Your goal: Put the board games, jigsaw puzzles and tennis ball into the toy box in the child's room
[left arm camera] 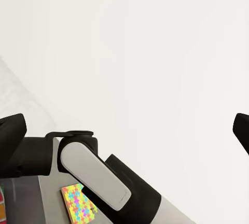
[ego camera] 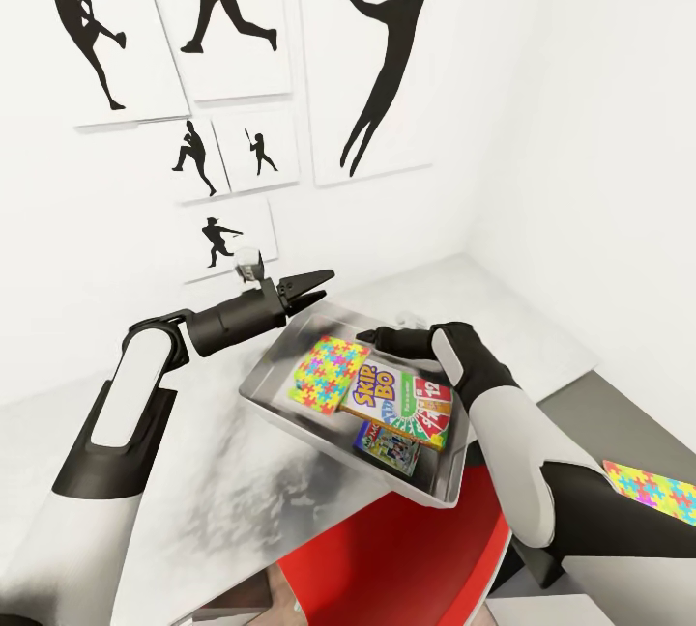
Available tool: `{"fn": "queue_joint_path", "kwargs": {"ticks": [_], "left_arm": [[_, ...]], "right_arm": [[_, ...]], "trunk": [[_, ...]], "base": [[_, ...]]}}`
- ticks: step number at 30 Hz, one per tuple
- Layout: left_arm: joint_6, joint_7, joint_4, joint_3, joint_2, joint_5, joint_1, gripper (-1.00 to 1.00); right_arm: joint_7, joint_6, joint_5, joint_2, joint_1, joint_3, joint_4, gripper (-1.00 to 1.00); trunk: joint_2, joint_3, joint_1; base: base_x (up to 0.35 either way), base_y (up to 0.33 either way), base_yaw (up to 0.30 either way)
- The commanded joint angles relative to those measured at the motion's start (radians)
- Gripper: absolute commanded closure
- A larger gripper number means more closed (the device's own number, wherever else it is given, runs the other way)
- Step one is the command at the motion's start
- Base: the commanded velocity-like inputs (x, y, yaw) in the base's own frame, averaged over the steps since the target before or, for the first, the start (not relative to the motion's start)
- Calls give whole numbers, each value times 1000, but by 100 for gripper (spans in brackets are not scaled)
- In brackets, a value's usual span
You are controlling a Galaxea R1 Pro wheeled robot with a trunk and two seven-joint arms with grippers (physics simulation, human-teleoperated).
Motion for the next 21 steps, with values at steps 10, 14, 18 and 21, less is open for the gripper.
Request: {"fn": "queue_joint_path", "kwargs": {"ticks": [10,14,18,21], "left_arm": [[1,-8,0,0,1,-7,-1,-100],[1,-8,0,0,1,-7,-1,-100],[1,-8,0,0,1,-7,-1,-100],[1,-8,0,0,1,-7,-1,-100]], "right_arm": [[-2,9,-6,-3,2,-6,-13,-100],[-1,11,-6,-4,2,-6,-21,-100],[0,16,-6,-6,8,-8,-51,-100],[1,27,-6,-7,20,-8,-77,-100]], "trunk": [[-2,-2,1],[-2,-2,1],[-2,-2,1],[-2,-2,1]], "base": [[0,0,0],[0,0,0],[0,0,0],[0,0,0]]}}
